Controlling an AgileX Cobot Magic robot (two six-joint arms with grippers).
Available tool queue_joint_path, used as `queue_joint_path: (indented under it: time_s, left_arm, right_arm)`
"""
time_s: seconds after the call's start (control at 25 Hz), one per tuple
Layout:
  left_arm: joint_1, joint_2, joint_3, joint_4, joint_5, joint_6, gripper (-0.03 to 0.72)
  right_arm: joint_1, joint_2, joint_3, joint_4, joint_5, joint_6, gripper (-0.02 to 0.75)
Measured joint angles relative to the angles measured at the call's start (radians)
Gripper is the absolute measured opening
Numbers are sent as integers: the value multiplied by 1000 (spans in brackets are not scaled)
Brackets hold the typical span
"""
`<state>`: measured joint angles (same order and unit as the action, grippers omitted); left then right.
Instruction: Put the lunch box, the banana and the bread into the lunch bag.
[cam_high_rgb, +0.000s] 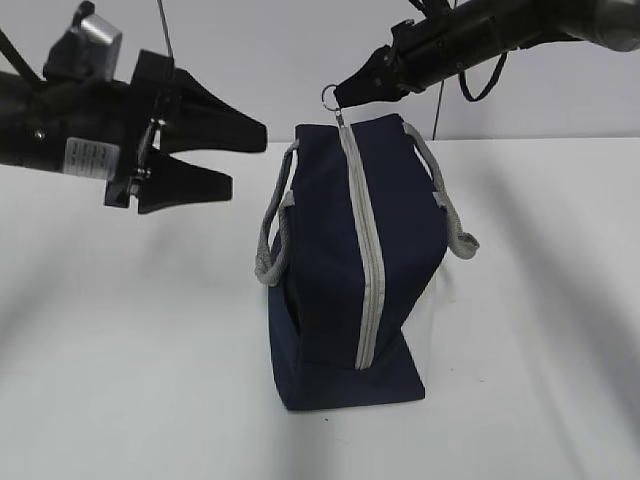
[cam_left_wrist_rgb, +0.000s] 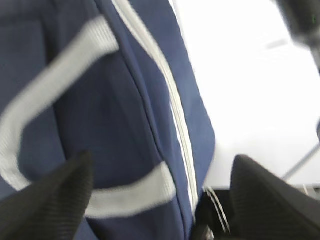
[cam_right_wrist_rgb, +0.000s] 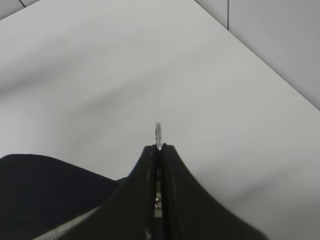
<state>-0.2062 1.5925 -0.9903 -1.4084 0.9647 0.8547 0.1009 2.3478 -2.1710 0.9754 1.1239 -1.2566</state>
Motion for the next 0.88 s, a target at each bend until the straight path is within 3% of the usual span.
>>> queue_joint_path:
  time_s: [0.12, 0.48, 0.88]
  left_arm:
    - [13, 5, -66, 21, -67, -34, 541]
    - [9, 255, -421, 180, -110, -227, 488]
    - [-75, 485, -664, 278, -109, -360, 439]
  right_arm:
    - [0, 0, 0, 0, 11, 0, -16]
    - [0, 0, 0, -1, 22, 2, -16]
    - [0, 0, 0, -10, 29, 2, -16]
